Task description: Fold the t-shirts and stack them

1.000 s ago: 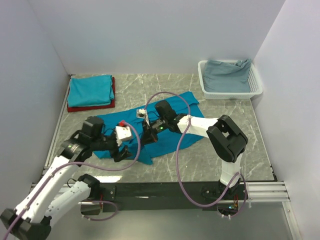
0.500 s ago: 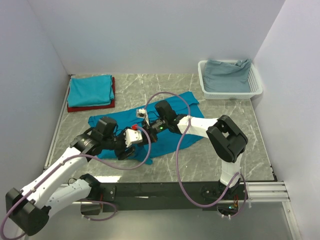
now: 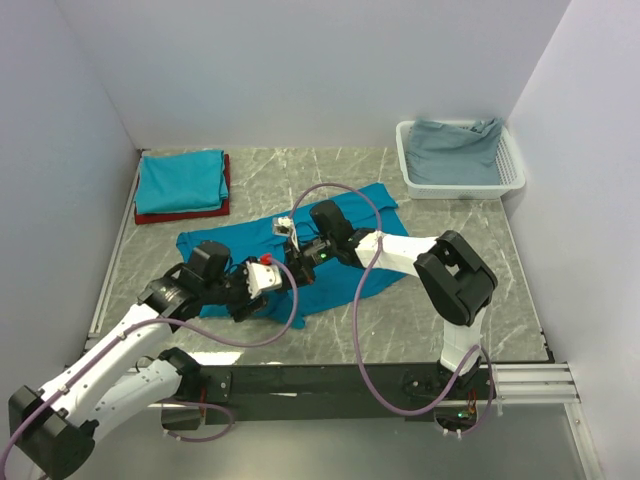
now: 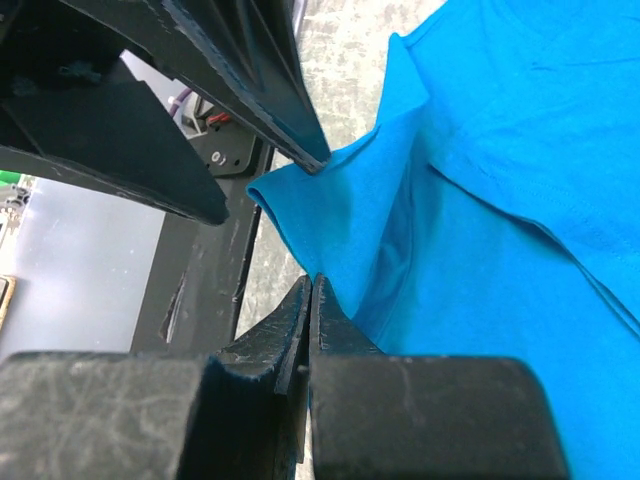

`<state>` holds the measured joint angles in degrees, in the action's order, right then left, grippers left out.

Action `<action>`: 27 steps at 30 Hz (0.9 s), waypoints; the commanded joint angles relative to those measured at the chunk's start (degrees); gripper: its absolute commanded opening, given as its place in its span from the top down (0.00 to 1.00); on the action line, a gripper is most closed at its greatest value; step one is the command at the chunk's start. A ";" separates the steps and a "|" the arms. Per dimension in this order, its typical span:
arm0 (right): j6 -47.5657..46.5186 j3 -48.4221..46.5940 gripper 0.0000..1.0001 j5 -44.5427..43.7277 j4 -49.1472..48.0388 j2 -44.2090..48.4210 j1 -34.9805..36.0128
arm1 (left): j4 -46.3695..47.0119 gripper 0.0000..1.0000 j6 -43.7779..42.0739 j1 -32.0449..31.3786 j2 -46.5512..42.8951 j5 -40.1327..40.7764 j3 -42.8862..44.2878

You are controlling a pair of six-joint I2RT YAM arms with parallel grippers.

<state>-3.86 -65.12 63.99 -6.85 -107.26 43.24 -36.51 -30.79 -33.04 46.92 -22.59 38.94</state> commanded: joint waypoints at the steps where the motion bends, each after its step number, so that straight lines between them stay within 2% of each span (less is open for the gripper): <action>1: -0.36 0.61 1.00 1.67 -1.50 3.02 0.09 | 3.29 0.37 -0.33 -0.19 0.81 0.09 0.70; 7: -0.36 0.79 1.00 1.84 -1.59 3.38 0.17 | 6.18 0.40 -0.24 -0.19 2.13 -0.35 0.61; 16: -0.27 0.79 1.00 2.11 -1.59 3.11 0.17 | 6.28 0.53 -0.94 -0.19 3.71 -0.09 0.97; 19: -0.80 0.52 1.00 2.02 -1.06 3.02 0.09 | 6.45 0.64 -1.03 -0.19 4.32 -0.26 0.61; 20: -0.89 0.61 1.00 1.85 -0.97 3.02 0.17 | 6.63 0.78 -1.12 -0.10 4.50 0.09 0.61; 21: -1.06 0.52 1.00 1.76 -0.62 2.94 0.17 | 6.63 0.86 -1.21 -0.10 4.50 0.35 0.79; 22: -1.59 0.44 0.97 1.58 -0.27 2.94 0.09 | 6.46 0.97 -1.38 -0.19 4.50 0.61 0.96; 23: -1.94 0.17 0.90 1.32 0.17 3.02 0.17 | 6.28 1.00 -1.47 -0.19 4.41 1.14 1.14; 24: -2.64 -0.26 0.70 0.62 2.35 3.20 0.17 | 5.58 1.00 -1.64 -0.19 4.06 1.32 1.14; 26: -5.01 -0.97 0.57 -1.13 4.47 4.77 -0.96 | 5.05 1.00 -1.47 -0.19 3.10 1.67 1.14; 27: -5.72 -0.97 0.55 -2.01 6.05 5.57 -1.66 | 4.70 1.00 -1.12 -0.19 2.66 1.85 0.97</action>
<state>-6.35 -65.14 63.57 -4.12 -106.48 43.00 -31.94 -31.46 -33.04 51.24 -21.37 38.96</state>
